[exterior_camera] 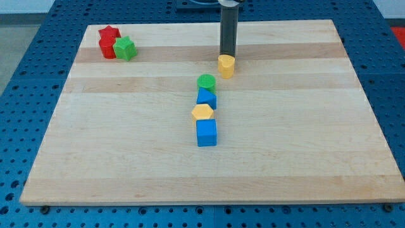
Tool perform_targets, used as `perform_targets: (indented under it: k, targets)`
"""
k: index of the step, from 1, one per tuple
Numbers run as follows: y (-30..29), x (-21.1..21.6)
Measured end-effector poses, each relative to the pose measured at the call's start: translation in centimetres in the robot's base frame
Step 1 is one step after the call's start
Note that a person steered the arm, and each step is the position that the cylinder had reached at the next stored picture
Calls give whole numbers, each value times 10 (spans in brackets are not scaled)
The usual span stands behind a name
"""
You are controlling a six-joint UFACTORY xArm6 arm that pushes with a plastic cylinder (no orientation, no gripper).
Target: Push the yellow circle to the top right of the green circle
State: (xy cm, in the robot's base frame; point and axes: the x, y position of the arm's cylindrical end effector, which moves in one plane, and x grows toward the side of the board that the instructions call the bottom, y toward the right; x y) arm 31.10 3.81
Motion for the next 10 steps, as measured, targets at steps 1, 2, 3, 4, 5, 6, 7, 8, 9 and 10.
perform_targets:
  k: [1,2,3,4,5,6,7,8,9,10]
  targets:
    - [2,0]
    - [2,1]
    - [2,4]
    - [2,7]
    - [2,14]
    - [2,17]
    - [2,17]
    - [2,18]
    - [2,20]
    - [2,22]
